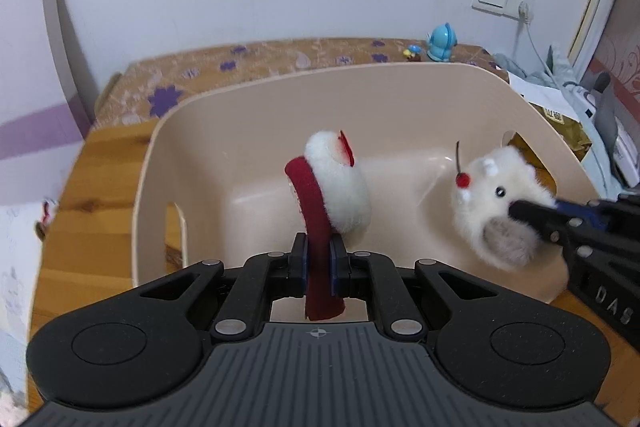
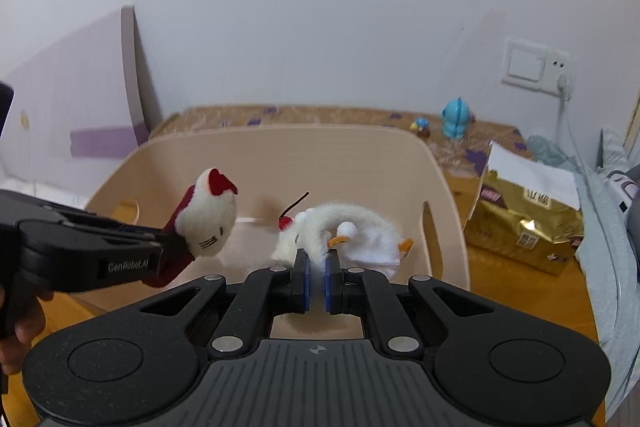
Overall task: Organize objects
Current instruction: 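Lift Santa plush with left tool while right tool carries plush mouse over bin, then open left tool dropping Santa plush into bin while right tool releases mouse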
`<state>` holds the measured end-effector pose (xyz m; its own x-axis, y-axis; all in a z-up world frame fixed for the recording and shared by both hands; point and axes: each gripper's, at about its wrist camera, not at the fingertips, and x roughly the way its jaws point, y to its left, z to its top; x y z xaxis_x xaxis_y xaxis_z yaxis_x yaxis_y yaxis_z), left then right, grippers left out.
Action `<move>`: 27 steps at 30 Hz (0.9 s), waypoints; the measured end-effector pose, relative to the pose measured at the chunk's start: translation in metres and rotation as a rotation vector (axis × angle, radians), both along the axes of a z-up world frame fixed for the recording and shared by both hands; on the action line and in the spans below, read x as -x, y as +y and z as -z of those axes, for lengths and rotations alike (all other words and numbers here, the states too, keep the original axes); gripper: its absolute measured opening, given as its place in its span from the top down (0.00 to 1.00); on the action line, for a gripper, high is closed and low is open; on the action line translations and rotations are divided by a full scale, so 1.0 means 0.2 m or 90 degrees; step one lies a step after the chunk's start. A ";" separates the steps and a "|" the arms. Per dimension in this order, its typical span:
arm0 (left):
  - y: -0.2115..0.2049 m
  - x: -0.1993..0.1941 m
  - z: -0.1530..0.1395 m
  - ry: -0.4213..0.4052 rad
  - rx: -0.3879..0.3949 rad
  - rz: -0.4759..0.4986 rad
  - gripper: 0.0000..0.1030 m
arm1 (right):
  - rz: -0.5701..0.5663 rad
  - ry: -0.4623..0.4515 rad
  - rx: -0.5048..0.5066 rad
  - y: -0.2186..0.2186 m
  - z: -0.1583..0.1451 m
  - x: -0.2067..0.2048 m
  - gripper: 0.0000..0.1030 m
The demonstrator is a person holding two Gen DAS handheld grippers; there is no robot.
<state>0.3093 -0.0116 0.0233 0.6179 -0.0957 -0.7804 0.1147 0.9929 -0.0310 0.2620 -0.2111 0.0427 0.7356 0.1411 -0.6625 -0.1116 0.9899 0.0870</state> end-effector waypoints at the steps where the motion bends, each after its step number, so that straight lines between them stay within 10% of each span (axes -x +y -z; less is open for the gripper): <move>1: 0.01 0.00 0.01 0.008 0.009 -0.001 0.91 | -0.004 0.007 0.001 0.01 0.01 0.00 0.92; 6: 0.00 0.00 0.02 0.010 0.003 0.001 0.89 | -0.002 0.024 0.013 0.02 0.03 -0.01 0.89; 11: 0.01 0.06 -0.04 -0.026 -0.008 -0.001 0.37 | 0.018 0.007 -0.001 0.00 0.01 0.03 0.58; 15: 0.05 0.14 -0.10 -0.053 -0.004 -0.006 0.32 | 0.025 -0.014 -0.009 -0.01 -0.05 0.10 0.31; 27: 0.18 0.52 -0.26 -0.135 -0.005 -0.009 0.19 | 0.031 -0.068 -0.006 0.02 -0.19 0.41 0.03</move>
<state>0.2058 0.0248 0.0744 0.7698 -0.0803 -0.6332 0.1040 0.9946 0.0004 0.1799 -0.2077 0.0798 0.8082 0.1103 -0.5785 -0.0733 0.9935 0.0870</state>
